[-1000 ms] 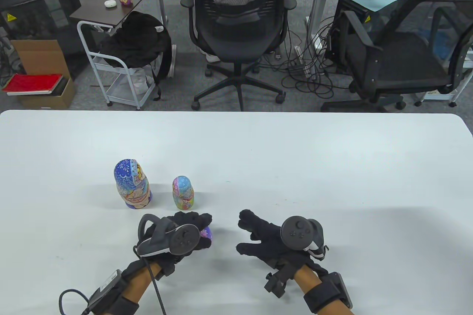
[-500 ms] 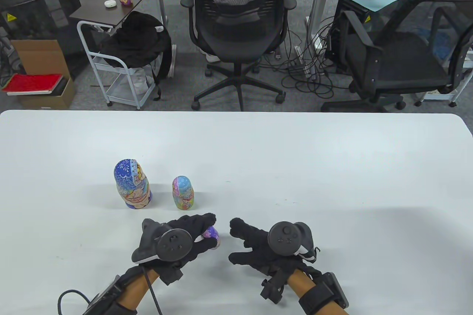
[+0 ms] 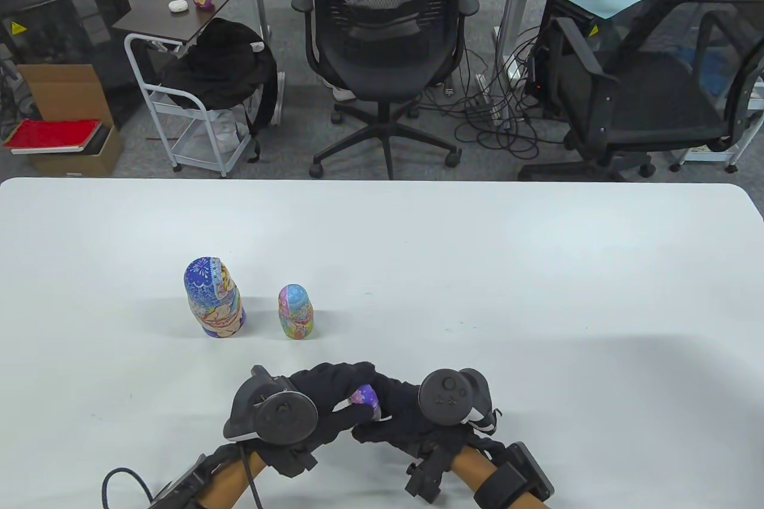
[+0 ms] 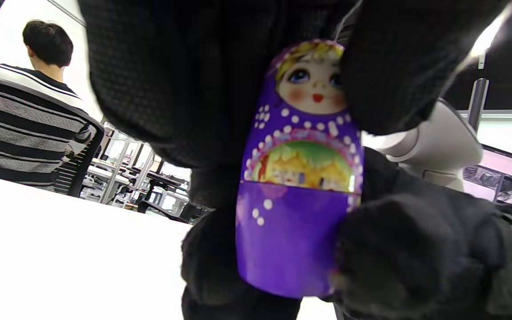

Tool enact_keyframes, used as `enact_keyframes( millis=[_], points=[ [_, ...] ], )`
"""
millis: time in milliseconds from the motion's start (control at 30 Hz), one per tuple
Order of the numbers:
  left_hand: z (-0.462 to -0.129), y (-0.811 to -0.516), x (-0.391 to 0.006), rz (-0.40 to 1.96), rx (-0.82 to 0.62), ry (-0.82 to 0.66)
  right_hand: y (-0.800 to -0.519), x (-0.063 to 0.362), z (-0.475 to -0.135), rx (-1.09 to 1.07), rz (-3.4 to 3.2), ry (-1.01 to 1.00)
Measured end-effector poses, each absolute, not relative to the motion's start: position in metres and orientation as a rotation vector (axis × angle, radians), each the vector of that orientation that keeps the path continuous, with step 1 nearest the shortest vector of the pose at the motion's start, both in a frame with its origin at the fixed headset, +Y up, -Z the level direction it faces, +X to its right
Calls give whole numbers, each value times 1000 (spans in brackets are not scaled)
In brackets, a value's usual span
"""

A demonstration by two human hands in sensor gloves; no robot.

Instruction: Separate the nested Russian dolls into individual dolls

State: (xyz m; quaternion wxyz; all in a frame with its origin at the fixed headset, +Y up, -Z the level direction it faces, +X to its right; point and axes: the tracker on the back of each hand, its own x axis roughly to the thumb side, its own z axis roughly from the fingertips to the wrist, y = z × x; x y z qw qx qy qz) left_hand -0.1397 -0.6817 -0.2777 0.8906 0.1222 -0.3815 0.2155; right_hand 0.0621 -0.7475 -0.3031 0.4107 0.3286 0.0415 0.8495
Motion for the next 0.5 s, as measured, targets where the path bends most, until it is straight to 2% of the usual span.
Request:
enact_keyframes(
  millis=[267, 500],
  points=[
    [-279, -674, -148, 554, 174, -843, -745, 63, -308, 878, 2000, 285],
    [-275, -657, -168, 561, 254, -805, -744, 69, -310, 867, 2124, 195]
  ],
)
